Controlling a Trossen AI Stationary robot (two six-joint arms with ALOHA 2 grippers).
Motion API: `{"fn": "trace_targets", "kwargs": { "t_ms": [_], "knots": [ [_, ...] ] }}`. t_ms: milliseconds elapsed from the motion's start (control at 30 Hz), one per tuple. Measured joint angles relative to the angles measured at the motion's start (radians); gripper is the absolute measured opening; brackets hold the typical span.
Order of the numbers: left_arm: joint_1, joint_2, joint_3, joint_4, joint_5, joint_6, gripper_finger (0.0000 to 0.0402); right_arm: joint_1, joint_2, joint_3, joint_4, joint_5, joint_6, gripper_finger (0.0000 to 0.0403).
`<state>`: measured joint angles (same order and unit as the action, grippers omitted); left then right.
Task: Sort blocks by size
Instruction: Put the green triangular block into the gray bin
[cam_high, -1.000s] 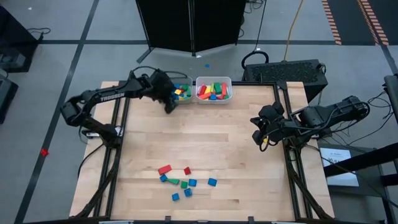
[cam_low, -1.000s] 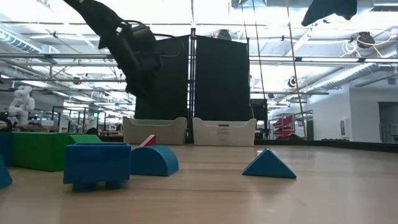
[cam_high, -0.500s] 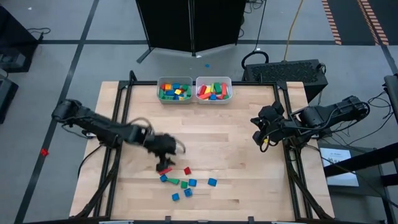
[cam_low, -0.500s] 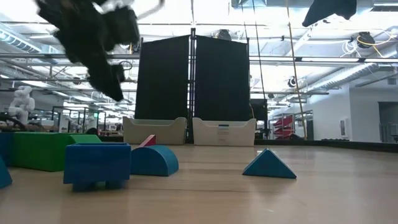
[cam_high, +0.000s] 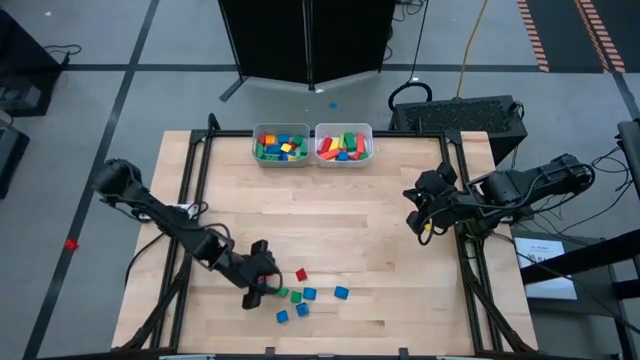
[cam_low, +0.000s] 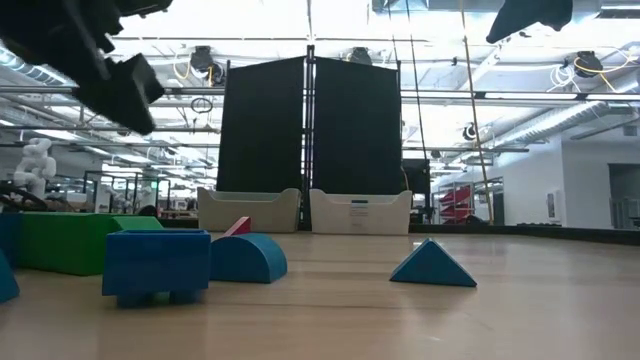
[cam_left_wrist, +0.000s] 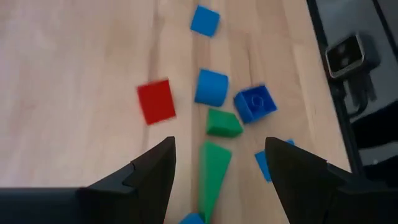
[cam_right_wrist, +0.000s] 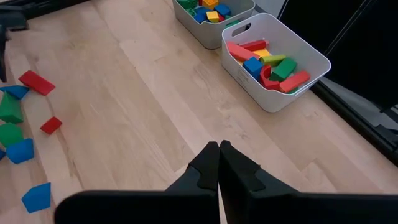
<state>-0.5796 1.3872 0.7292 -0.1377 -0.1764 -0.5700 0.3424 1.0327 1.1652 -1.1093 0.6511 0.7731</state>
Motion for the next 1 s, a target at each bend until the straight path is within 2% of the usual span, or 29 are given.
{"fn": "trace_targets", "kwargs": {
  "t_ms": [567,800,900,1000],
  "knots": [
    [-0.026,0.205,0.0,0.03,0.017,-0.028,0.0247,0.0,0.0,0.0,0.001,-0.002,0.024,0.0],
    [-0.026,0.274,0.0,0.122,0.026,-0.03,0.0243,0.0,0.0,0.0,0.0,-0.002,0.024,0.0],
    [-0.018,0.297,0.0,0.125,0.009,-0.053,0.0211,0.0,0.0,0.0,0.001,-0.002,0.024,0.0],
    [-0.014,0.308,0.0,0.124,-0.011,-0.052,0.0144,0.0,0.0,0.0,0.0,-0.002,0.023,0.0]
  ]
}}
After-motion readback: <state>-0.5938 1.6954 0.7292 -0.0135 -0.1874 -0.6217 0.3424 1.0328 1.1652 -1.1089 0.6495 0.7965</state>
